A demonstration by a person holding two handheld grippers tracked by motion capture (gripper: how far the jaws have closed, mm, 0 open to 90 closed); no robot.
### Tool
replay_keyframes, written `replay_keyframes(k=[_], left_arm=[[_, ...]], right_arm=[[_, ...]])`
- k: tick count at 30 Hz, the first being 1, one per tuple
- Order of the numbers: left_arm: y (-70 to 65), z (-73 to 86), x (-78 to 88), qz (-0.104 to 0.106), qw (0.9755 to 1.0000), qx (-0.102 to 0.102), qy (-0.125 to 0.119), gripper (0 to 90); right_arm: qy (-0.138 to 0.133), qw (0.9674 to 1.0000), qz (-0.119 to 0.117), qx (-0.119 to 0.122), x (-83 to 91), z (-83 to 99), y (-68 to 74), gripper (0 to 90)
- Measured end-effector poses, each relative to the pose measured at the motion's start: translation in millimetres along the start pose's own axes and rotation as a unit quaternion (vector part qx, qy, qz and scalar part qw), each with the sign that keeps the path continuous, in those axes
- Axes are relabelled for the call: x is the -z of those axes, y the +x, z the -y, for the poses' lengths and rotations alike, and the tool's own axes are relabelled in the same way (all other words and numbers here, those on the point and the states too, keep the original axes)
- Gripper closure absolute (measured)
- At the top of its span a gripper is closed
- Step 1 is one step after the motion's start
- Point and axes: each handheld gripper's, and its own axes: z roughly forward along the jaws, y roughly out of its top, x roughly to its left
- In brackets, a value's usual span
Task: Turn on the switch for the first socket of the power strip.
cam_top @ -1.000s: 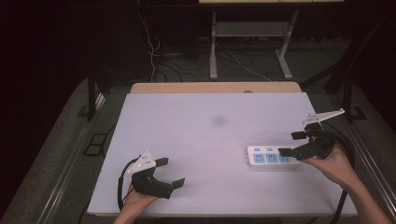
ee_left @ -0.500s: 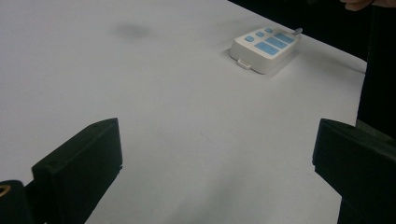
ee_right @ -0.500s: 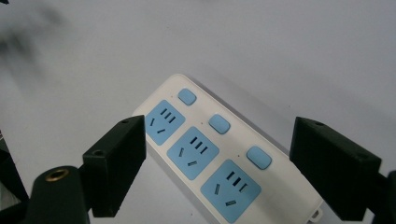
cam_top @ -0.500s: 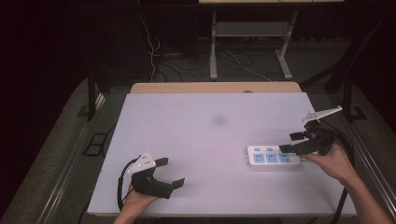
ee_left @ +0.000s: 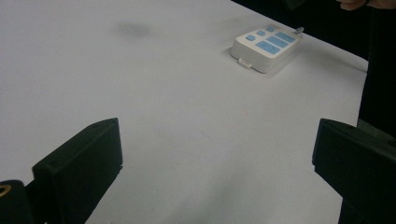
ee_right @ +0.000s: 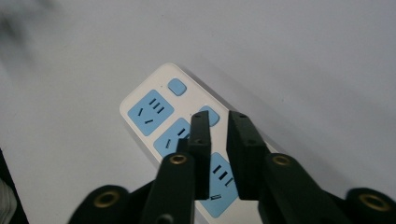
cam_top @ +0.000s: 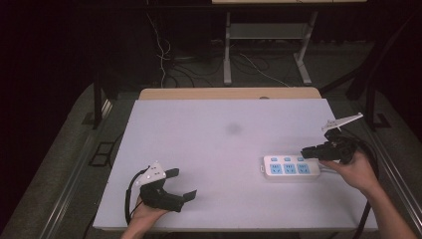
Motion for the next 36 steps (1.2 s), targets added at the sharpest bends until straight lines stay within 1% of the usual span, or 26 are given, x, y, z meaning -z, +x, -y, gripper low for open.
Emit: replay_keyframes(k=[3,13,22,32,35,36], left_arm=[[0.4,0.1,0.1,-0.001,1.0000,0.000,0.000,0.3],[-0.1,0.1,-0.2,0.000,1.0000,0.000,0.001,0.3],[0.4,0.2,0.0,0.000,1.0000,-0.001,0.001,0.4],[1.0,0.2,0.1,-0.001,1.0000,-0.002,0.001,0.5],[1.2,0.2,0.1,-0.001,1.0000,-0.002,0.002,0.5],[1.1,0.3,-0.1,-0.002,1.0000,-0.002,0.003,0.4]], right_arm=[[0.001,1.0000,-0.004,0.005,-1.0,-0.3,-1.7,89.4],[0.015,0.9999,-0.006,0.006,-11.3,-2.8,-7.8,89.6],[0.026,0.9996,0.000,0.007,-19.4,-3.6,-14.1,89.6],[0.039,0.9992,0.006,-0.006,-26.0,-2.4,-22.1,89.6],[0.041,0.9991,0.006,-0.007,-27.8,-1.9,-22.4,89.6],[0.044,0.9990,0.007,-0.004,-28.9,-1.6,-22.2,89.6]])
